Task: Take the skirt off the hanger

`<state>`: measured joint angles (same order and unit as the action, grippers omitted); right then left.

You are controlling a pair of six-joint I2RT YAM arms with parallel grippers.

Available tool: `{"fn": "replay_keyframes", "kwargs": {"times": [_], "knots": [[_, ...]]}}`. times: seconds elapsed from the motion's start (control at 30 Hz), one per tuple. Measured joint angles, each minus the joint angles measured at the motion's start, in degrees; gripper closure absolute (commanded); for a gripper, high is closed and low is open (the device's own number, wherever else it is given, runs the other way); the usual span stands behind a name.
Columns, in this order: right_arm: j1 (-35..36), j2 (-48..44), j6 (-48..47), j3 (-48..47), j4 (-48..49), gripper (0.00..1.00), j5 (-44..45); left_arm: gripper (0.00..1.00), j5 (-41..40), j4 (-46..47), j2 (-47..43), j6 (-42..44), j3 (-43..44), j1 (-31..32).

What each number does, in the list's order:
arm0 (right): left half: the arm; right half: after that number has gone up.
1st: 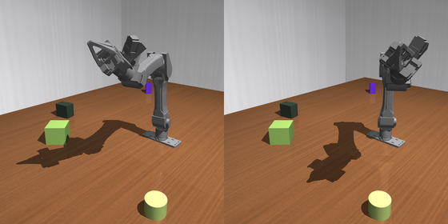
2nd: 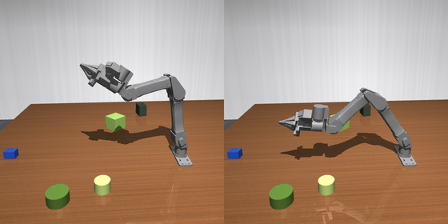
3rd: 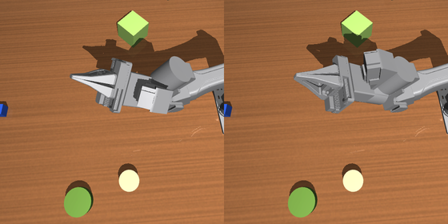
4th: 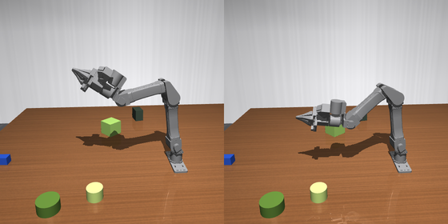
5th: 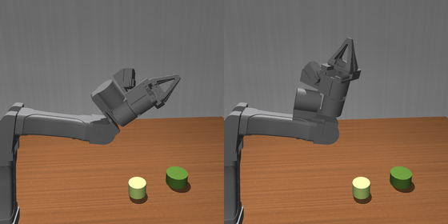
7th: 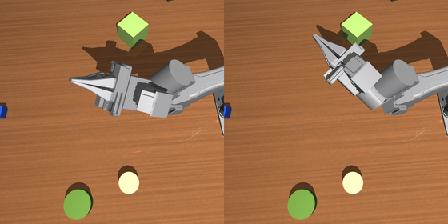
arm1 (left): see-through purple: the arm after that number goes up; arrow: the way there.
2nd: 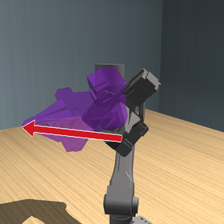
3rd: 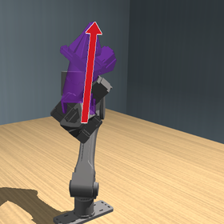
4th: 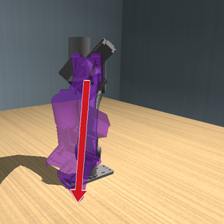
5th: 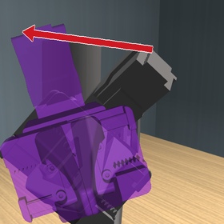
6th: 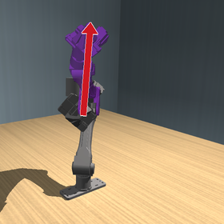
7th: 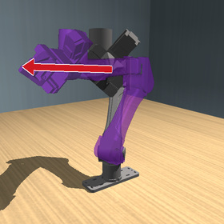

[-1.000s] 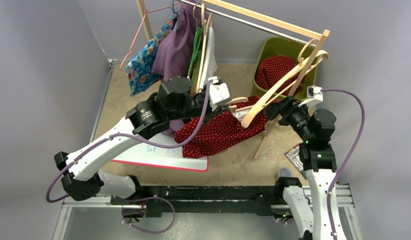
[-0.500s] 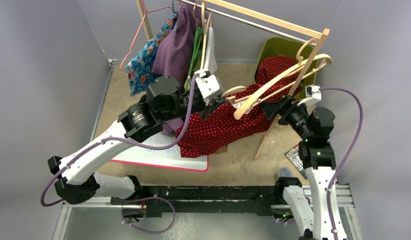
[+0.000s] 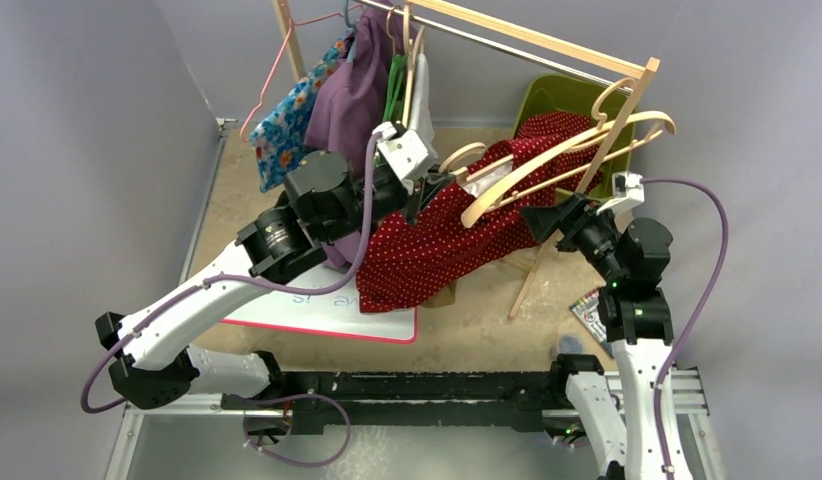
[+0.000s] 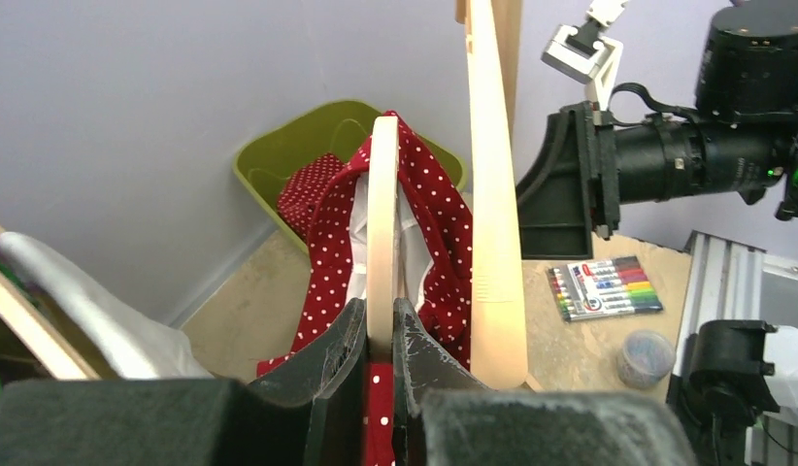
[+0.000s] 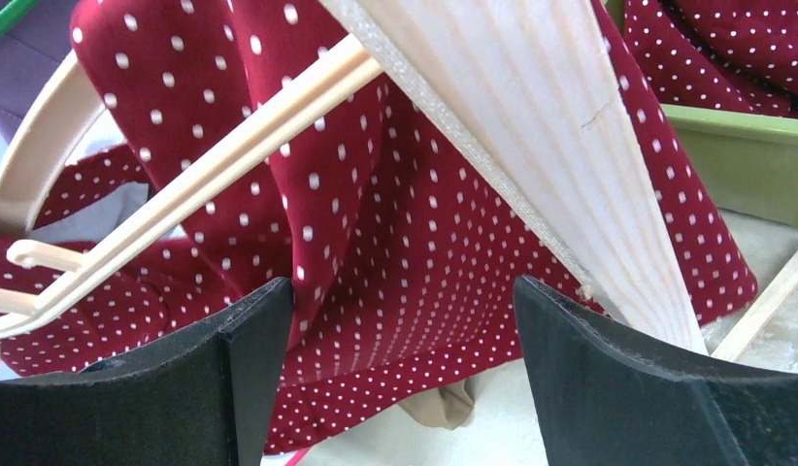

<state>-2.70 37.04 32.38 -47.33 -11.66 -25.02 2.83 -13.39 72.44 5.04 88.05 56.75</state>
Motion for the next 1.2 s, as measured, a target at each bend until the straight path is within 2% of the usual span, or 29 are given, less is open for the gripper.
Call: {"fn": "replay_keyframes", "kwargs": {"times": [0.47, 0.9, 1.2], "knots": [[0.00, -1.60, -0.02, 0.00, -0.04, 0.13, -0.04, 1.00, -4.20, 4.31, -1.25, -1.55, -1.73, 0.00], [0.00, -4.85, -0.92, -0.02, -2.82, 0.10, 0.26, 1.00, -7.39, 9.38, -1.66, -7.48, -2.69, 0.00], [0.00, -5.20, -1.44, 0.00, -2.93, 0.09, -0.61, 1.00, 0.13, 6.10, -1.64, -6.82, -2.64, -0.04]]}}
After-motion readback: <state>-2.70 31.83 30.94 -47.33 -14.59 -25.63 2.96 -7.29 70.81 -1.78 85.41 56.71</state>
